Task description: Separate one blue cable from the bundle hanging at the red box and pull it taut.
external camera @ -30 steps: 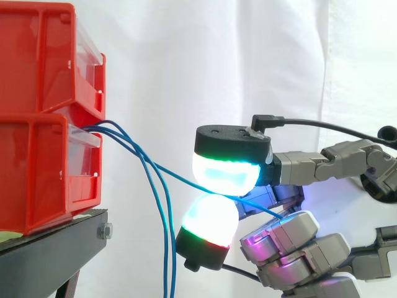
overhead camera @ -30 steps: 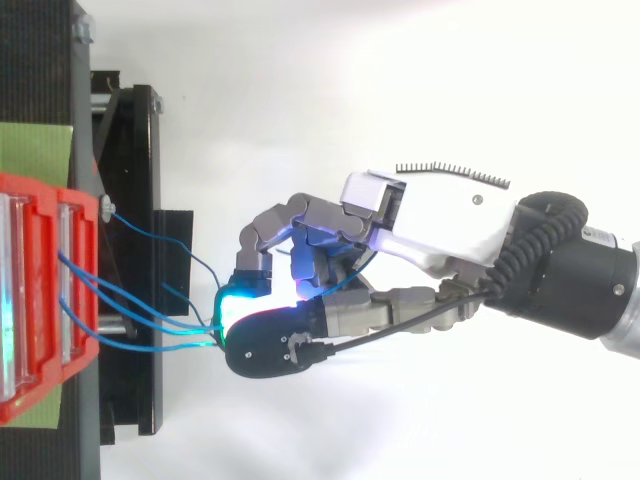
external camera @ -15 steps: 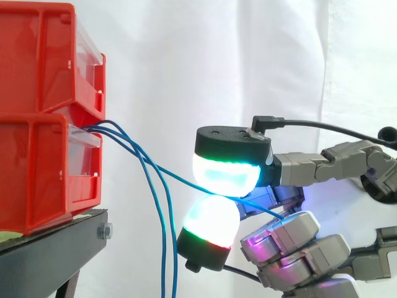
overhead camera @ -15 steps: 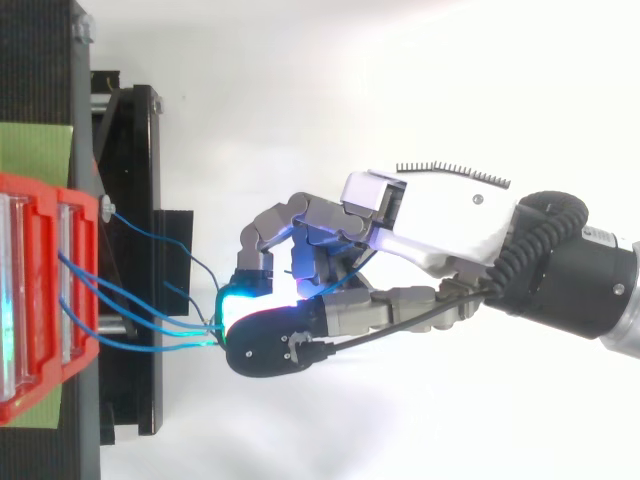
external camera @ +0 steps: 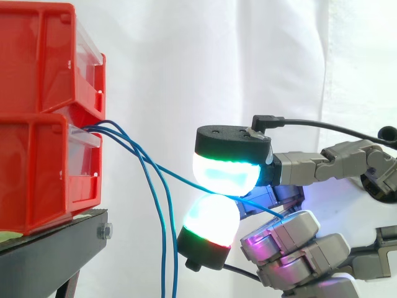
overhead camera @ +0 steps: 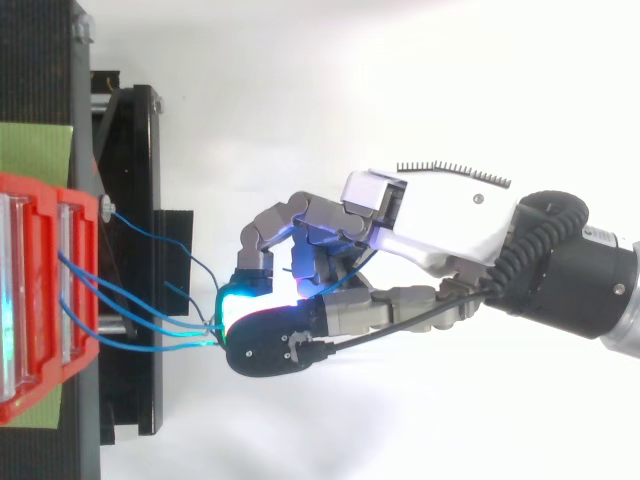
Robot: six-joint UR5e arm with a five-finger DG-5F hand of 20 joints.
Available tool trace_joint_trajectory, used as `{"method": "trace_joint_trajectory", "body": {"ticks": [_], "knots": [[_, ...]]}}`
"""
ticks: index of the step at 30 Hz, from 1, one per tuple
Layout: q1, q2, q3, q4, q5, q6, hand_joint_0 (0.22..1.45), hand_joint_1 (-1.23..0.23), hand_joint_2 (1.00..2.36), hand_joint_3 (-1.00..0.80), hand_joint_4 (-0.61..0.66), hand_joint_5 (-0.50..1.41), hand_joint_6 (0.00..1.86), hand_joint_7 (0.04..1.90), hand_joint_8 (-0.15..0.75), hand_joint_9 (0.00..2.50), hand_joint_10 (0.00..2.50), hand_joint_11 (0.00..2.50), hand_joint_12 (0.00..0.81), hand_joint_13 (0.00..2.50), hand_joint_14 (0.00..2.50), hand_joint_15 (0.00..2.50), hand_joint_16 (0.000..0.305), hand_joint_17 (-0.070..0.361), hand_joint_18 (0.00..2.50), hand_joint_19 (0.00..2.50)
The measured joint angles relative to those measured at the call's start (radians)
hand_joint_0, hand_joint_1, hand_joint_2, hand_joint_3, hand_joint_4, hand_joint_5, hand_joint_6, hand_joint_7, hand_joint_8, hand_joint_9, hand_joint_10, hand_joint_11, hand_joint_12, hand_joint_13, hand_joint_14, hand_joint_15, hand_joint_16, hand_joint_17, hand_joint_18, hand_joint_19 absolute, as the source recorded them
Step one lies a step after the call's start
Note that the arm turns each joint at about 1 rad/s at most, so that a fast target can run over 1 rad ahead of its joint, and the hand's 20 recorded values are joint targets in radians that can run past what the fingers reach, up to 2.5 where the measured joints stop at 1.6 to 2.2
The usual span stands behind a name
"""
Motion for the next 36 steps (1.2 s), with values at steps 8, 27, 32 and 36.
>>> {"method": "trace_joint_trajectory", "body": {"ticks": [8, 27, 32, 36], "knots": [[0.000, 0.000, 0.000, 0.000, 0.000, 0.000, 0.75, -0.60, 1.02, -0.23, 0.12, -0.23, 1.01, 0.98, 0.417, 0.46, 2.50, 1.13, 0.422, 0.65, 2.50, 1.17, 0.044, 0.099, 1.19, 1.48], [0.000, 0.000, 0.000, 0.000, 0.000, 0.000, 0.76, -0.62, 1.02, -0.23, 0.11, -0.22, 1.01, 0.97, 0.420, 0.46, 2.50, 1.11, 0.432, 0.66, 2.50, 1.18, 0.045, 0.102, 1.19, 1.43], [0.000, 0.000, -0.001, 0.000, 0.000, 0.000, 0.76, -0.61, 1.02, -0.23, 0.11, -0.22, 1.01, 0.97, 0.415, 0.46, 2.50, 1.10, 0.426, 0.66, 2.50, 1.17, 0.044, 0.099, 1.18, 1.44], [0.000, 0.000, -0.001, 0.000, 0.000, 0.000, 0.75, -0.61, 1.02, -0.23, 0.11, -0.22, 1.01, 0.96, 0.422, 0.47, 2.50, 1.09, 0.422, 0.66, 2.50, 1.14, 0.043, 0.098, 1.20, 1.45]]}}
